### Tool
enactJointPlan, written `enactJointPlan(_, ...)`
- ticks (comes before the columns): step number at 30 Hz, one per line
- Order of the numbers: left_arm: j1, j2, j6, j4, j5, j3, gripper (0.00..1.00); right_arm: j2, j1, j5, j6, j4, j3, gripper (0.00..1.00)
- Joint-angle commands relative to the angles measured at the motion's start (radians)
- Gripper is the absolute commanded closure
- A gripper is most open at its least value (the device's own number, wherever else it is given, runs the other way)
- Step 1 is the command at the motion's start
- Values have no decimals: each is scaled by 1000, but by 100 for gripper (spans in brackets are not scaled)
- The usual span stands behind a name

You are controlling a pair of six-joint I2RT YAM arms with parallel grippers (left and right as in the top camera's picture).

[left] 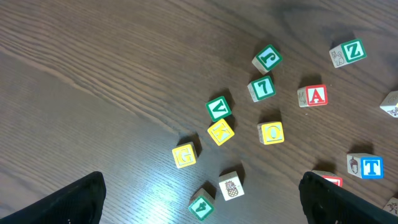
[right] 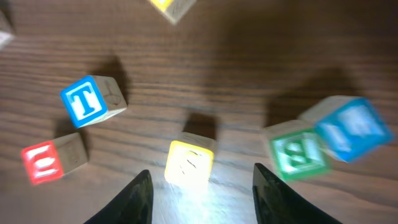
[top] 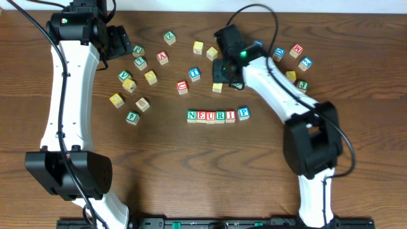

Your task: Spell out NEURIPS

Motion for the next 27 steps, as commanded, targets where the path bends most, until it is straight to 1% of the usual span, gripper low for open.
enactJointPlan(1,4,-13,6,-6,-6,12,2,45,13,5,45,23,0,50)
enactJointPlan(5,4,-13,6,-6,-6,12,2,65,13,39,74,37,0,45)
enactJointPlan(11,4,-13,6,-6,-6,12,2,100,16,40,85,57,0,45)
enactJointPlan(20,4,-13,6,-6,-6,12,2,121,17,24,89,64,0,57)
enactJointPlan(23,4,-13,6,-6,-6,12,2,121,17,24,89,63,0,68)
enactJointPlan(27,4,-13,6,-6,-6,12,2,121,17,24,89,58,1,76)
